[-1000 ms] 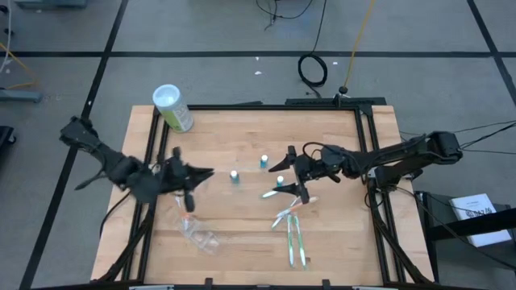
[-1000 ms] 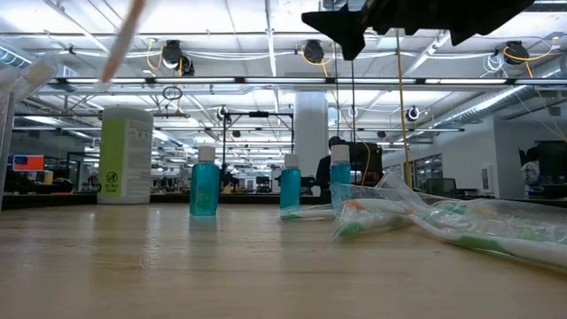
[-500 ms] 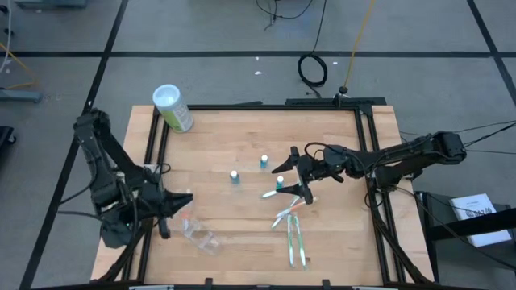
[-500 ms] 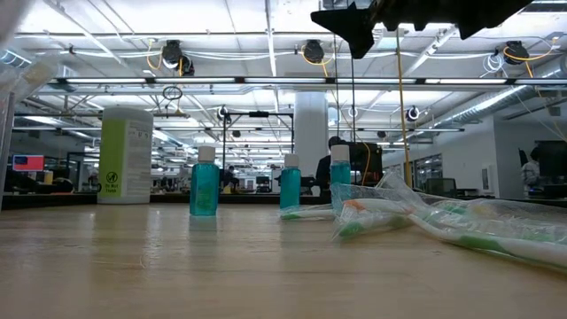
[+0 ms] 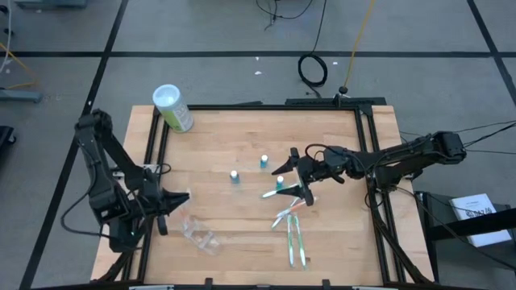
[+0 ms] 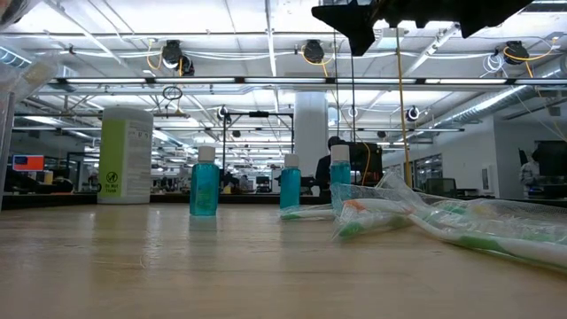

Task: Pick & Place toothbrushing station
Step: Put the orange toothbrush into the transparent organizer

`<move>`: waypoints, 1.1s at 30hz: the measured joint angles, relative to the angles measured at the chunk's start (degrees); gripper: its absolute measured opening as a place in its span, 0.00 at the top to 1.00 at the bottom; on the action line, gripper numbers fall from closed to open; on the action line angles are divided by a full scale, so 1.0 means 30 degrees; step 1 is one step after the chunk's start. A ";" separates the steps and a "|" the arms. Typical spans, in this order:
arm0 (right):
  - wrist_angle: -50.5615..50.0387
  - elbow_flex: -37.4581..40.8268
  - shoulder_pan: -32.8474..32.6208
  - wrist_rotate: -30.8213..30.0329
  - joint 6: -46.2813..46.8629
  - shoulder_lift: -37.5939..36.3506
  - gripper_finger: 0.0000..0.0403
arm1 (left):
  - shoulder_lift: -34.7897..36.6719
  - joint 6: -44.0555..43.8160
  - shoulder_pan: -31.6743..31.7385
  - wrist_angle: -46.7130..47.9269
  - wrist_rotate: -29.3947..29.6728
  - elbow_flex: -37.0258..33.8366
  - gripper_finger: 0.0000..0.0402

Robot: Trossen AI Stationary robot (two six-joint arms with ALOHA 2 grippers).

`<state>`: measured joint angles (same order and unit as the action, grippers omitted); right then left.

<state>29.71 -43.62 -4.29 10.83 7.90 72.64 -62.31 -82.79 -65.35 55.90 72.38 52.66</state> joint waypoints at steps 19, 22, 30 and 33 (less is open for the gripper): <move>-0.0153 0.0000 0.0015 0.0003 -0.0073 0.0007 0.26 | -0.3487 0.0154 -0.0215 0.0348 -0.2460 -0.0022 0.95; -0.0153 0.0000 0.0015 -0.0001 -0.0073 0.0007 0.26 | -0.3481 0.0163 -0.0209 0.0321 -0.2252 -0.0022 0.95; -0.0153 0.0000 0.0015 -0.0001 -0.0073 0.0007 0.26 | -0.3481 -0.0071 -0.0013 0.0357 -0.2142 -0.0022 0.71; -0.0191 0.0003 0.0015 -0.0001 -0.0073 0.0007 0.26 | -0.3479 -0.0083 0.0293 0.0364 -0.2455 -0.0016 0.58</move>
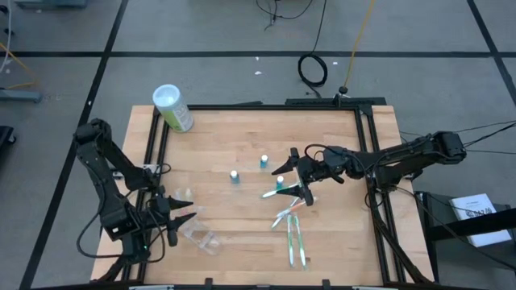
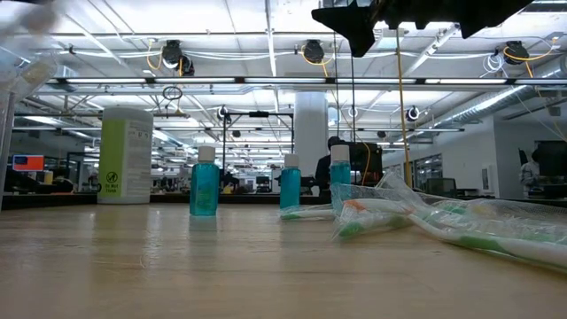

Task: Pick & Place toothbrushing station
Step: Put the orange toothbrush into the transparent organizer

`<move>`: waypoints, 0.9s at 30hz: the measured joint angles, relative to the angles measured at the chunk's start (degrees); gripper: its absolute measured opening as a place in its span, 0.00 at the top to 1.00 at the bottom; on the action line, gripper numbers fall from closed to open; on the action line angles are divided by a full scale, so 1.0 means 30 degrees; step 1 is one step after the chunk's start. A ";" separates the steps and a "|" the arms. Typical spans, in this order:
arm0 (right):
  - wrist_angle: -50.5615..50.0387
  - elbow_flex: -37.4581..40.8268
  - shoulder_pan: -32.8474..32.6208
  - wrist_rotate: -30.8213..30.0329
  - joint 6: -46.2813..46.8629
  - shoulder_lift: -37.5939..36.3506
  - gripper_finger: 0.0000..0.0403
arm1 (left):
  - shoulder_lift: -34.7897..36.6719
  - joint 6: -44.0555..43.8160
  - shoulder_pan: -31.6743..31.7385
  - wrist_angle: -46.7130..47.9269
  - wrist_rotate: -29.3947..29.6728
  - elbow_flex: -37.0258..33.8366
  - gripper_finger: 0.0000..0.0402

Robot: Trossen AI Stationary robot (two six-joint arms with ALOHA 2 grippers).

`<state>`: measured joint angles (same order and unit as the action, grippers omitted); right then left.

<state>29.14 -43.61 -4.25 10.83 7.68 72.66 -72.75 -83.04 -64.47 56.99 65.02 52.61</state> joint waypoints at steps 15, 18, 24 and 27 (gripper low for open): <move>-0.0107 -0.0001 0.0000 -0.0003 0.0012 0.0000 0.26 | 0.1474 0.1693 0.1334 -0.0741 0.4136 0.0031 0.39; -0.0099 -0.0003 0.0000 -0.0022 0.0007 0.0000 0.26 | 0.1935 0.3900 0.3142 -0.2644 0.2357 0.0031 0.41; 0.0207 -0.0003 0.0000 -0.0036 0.0007 0.0000 0.26 | 0.1993 1.1640 0.8802 -0.8778 -0.5932 0.0031 0.44; 0.0192 -0.0003 0.0000 -0.0044 0.0007 0.0000 0.26 | 0.1907 1.4900 1.0558 -1.1824 -0.9826 0.0034 0.46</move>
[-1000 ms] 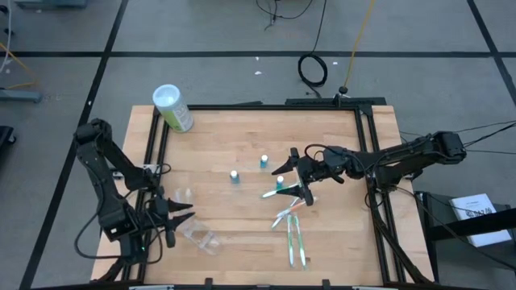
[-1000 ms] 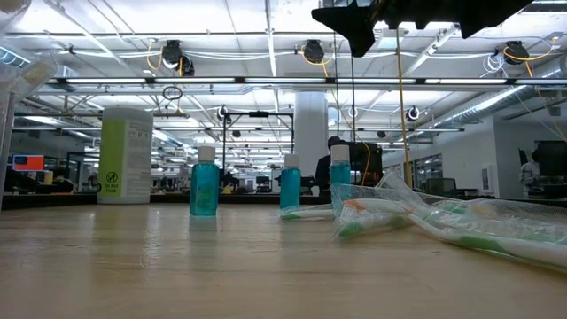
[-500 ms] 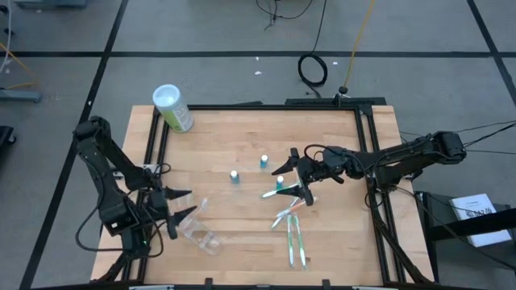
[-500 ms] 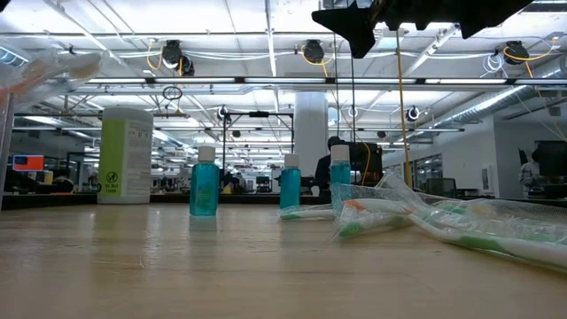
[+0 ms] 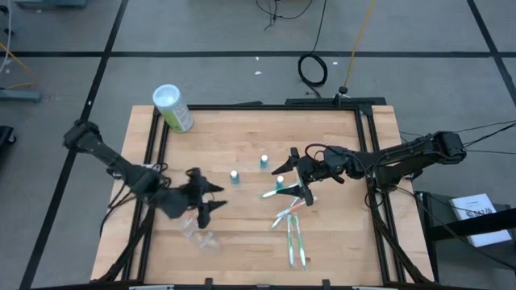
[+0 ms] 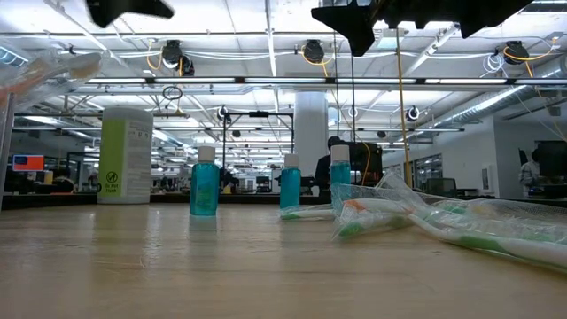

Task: Pick & Place toothbrushing station
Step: Put the orange toothbrush into the transparent organizer

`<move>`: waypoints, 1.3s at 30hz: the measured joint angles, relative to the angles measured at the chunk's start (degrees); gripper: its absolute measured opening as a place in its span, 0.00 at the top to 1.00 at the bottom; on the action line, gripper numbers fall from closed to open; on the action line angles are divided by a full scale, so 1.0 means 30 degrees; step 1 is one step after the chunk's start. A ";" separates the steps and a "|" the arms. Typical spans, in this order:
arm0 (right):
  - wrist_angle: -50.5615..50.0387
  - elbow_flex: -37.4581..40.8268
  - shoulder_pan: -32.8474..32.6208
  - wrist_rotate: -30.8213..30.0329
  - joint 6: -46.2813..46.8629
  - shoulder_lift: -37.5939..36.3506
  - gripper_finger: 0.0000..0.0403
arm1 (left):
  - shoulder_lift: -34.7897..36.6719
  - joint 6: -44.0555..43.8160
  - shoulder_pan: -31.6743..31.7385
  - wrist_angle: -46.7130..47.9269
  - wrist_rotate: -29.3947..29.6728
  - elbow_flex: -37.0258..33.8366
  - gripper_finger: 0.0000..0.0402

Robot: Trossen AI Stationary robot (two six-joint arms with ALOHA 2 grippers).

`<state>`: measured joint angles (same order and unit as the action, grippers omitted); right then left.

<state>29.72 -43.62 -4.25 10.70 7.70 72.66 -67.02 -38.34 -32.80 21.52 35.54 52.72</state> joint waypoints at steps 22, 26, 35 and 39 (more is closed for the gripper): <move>-0.0001 0.0000 -0.0199 0.0029 0.0051 0.0000 0.26 | -0.2798 -0.4888 0.3362 0.4695 -0.6844 -0.0003 0.65; -0.0001 0.0002 -0.0240 0.0029 -0.0054 0.0000 0.26 | -0.2798 -0.6507 0.2643 0.6066 -0.6960 -0.0003 0.68; -0.0005 0.0000 -0.0240 0.0029 -0.0073 0.0000 0.26 | -0.2745 -0.9988 0.0399 0.8330 -0.6751 -0.0003 0.74; -0.0008 0.0000 -0.0240 0.0029 -0.0101 0.0000 0.26 | -0.2725 -1.0534 -0.0215 0.8794 -0.6572 -0.0003 0.77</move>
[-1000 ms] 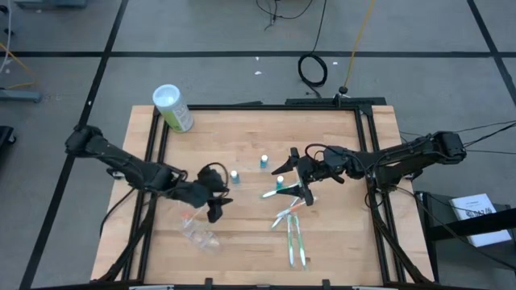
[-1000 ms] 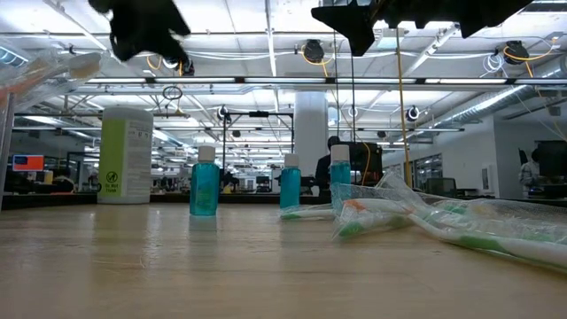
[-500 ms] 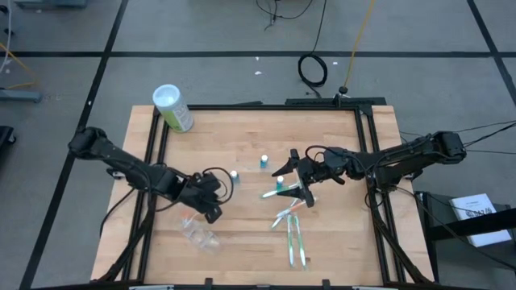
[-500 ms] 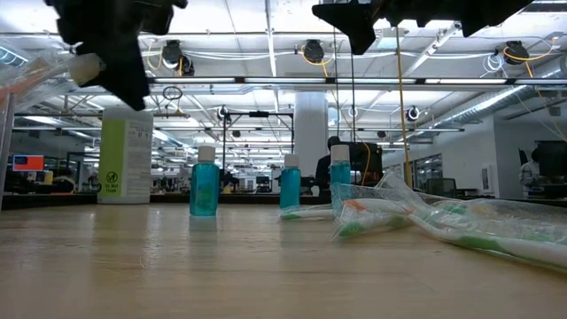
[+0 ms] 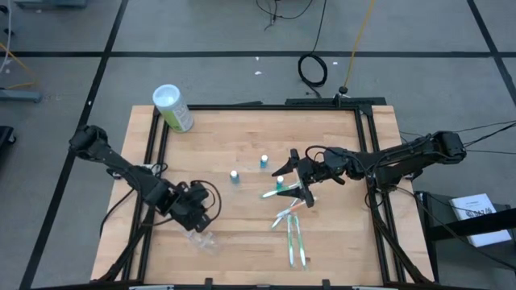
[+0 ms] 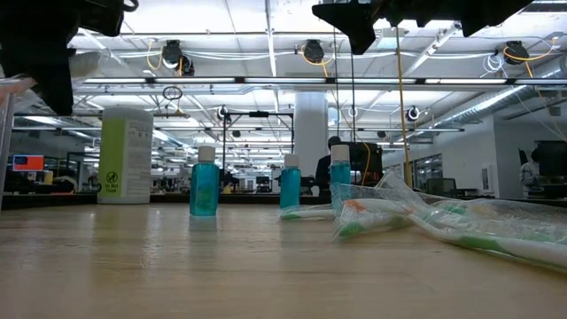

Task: Pick & Place toothbrushing station
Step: Put the orange toothbrush into the transparent organizer

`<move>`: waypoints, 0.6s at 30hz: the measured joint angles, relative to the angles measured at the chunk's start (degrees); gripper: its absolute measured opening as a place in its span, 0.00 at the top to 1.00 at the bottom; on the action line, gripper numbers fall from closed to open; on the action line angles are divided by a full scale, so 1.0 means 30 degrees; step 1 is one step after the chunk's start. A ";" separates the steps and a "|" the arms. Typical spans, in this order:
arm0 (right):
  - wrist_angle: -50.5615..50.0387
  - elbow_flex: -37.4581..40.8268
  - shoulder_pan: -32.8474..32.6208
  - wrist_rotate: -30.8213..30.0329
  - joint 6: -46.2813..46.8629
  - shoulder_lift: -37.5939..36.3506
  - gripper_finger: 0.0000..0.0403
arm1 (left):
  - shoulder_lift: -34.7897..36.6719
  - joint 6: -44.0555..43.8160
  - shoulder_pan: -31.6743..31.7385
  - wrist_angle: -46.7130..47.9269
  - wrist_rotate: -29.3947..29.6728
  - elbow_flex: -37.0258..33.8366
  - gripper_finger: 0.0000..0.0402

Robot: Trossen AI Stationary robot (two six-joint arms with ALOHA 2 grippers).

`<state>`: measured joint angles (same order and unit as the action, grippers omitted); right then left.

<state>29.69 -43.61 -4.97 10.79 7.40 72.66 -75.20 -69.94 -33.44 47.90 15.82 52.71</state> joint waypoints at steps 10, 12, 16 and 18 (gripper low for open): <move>0.0004 0.0003 0.0000 0.0000 -0.0045 0.0000 0.26 | 0.1496 0.1133 0.0183 -0.0151 0.2944 0.0000 0.84; 0.0007 0.0000 0.0000 0.0000 -0.0050 0.0000 0.26 | 0.1815 0.1515 0.0236 -0.0502 0.3240 0.0000 0.85; -0.0001 0.0000 0.0000 0.0000 -0.0044 0.0000 0.26 | 0.2009 0.2214 0.0079 -0.0675 0.3135 0.0000 0.85; -0.0086 0.0000 0.0000 0.0000 -0.0052 0.0000 0.26 | 0.2004 0.2236 -0.0170 -0.0210 0.3616 0.0000 0.86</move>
<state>29.44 -43.62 -4.97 10.79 7.25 72.66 -69.19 -63.23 -33.95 47.27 26.67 52.71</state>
